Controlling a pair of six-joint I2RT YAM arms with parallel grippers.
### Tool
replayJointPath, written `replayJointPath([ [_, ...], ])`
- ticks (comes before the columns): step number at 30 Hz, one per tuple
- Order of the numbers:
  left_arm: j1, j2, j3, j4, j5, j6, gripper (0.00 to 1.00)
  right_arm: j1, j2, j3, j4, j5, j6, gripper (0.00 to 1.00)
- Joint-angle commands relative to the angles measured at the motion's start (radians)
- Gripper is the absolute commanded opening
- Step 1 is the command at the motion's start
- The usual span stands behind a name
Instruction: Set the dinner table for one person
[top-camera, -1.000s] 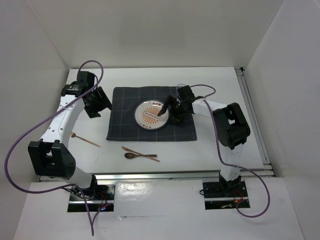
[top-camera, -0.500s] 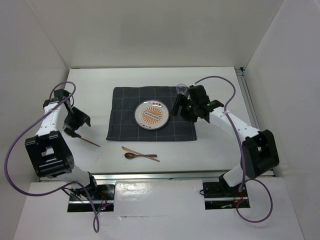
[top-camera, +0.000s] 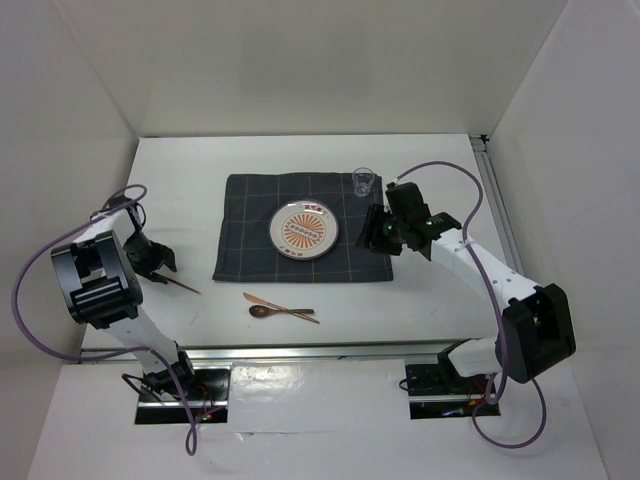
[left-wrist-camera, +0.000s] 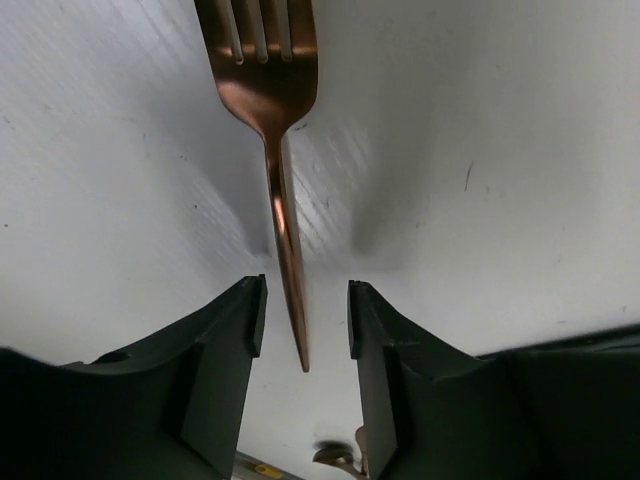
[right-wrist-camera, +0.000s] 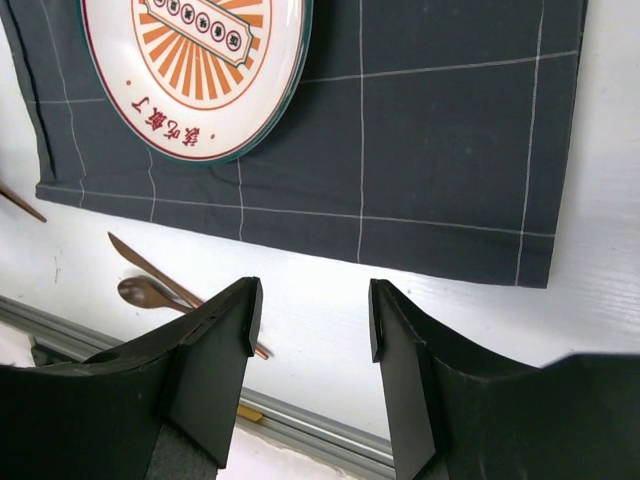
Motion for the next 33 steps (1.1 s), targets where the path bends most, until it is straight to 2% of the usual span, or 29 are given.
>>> replayJointPath([
  [1, 0.006, 0.004, -0.003, 0.035, -0.023, -0.054, 0.53, 0.001, -0.046, -0.014, -0.028, 0.023, -0.002, 0.58],
  [4, 0.006, 0.027, 0.008, 0.035, -0.048, -0.064, 0.48, 0.001, -0.046, -0.014, -0.028, 0.023, -0.002, 0.58],
  [7, 0.006, 0.054, -0.007, 0.044, -0.069, -0.074, 0.33, 0.001, -0.046, -0.014, -0.028, 0.032, -0.002, 0.58],
  [8, 0.006, 0.054, -0.007, 0.044, -0.069, -0.074, 0.24, 0.001, -0.046, -0.002, -0.028, 0.032, -0.002, 0.58],
  [9, 0.006, 0.065, -0.018, 0.044, -0.069, -0.074, 0.12, 0.001, -0.046, -0.002, -0.037, 0.041, -0.002, 0.58],
  [12, 0.006, 0.065, -0.018, 0.082, -0.013, -0.016, 0.0, 0.001, -0.046, 0.019, -0.037, 0.05, -0.011, 0.58],
  [16, -0.02, 0.042, 0.043, 0.052, -0.034, 0.056, 0.0, 0.001, -0.046, 0.028, -0.046, 0.051, -0.011, 0.58],
  [18, -0.048, 0.013, 0.121, 0.01, -0.056, 0.097, 0.0, 0.001, -0.037, 0.039, -0.046, 0.051, -0.02, 0.58],
  [21, -0.155, -0.025, 0.235, -0.033, -0.111, 0.174, 0.0, 0.001, -0.028, 0.048, -0.046, 0.06, -0.02, 0.58],
  [26, -0.314, -0.036, 0.377, -0.063, -0.111, 0.294, 0.0, 0.001, 0.003, 0.058, -0.046, 0.051, -0.02, 0.58],
  [31, -0.517, 0.053, 0.517, -0.086, -0.1, 0.358, 0.0, 0.001, 0.003, 0.058, -0.046, 0.061, -0.02, 0.58],
  [33, -0.56, 0.126, 0.589, -0.112, -0.088, 0.378, 0.0, 0.001, 0.003, 0.058, -0.066, 0.061, -0.02, 0.58],
])
